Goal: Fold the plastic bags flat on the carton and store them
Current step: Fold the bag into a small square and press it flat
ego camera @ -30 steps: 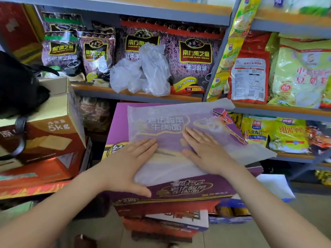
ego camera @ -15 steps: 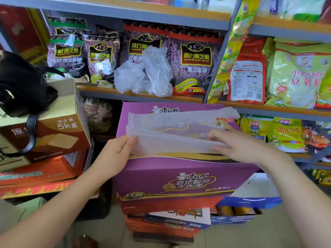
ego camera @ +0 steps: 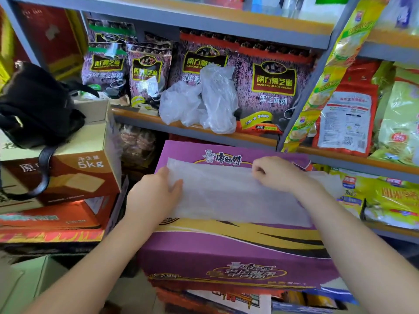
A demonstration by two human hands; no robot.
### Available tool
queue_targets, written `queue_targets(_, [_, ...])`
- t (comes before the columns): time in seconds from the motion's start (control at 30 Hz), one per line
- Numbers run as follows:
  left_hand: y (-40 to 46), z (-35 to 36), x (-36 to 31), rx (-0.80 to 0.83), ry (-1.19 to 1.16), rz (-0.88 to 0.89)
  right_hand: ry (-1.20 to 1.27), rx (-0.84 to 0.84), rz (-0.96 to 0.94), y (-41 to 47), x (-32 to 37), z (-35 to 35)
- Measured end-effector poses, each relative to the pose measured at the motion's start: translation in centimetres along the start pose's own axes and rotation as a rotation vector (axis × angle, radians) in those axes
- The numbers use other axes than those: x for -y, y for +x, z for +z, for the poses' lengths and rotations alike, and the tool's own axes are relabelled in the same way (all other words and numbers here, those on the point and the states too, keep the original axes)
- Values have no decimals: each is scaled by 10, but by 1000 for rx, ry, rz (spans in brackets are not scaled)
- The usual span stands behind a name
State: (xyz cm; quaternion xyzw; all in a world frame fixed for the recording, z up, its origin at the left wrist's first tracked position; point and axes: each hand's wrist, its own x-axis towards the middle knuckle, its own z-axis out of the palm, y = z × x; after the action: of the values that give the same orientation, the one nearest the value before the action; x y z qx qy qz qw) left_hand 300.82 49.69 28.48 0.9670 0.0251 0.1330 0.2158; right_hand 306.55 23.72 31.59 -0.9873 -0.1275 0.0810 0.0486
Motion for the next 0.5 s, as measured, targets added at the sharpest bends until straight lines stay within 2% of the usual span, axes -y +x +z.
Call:
queue_targets(0.1, [3,5,-3,13,185,-30,-40,-138,-47,1,-4,20])
queue_targets(0.17, [3,7,-3,-21,257,10,-55,-194,-67,3,-9,28])
queue_targets(0.33, [8,13,-3,-129,384,107,67,-203,-78,13,-17,29])
queue_targets(0.47, [10,12,-11,-133,459,57,142,-201,-83,13,-19,28])
queue_targets(0.5, [10,13,-15,-161,482,93,138,-210,-84,13,-20,28])
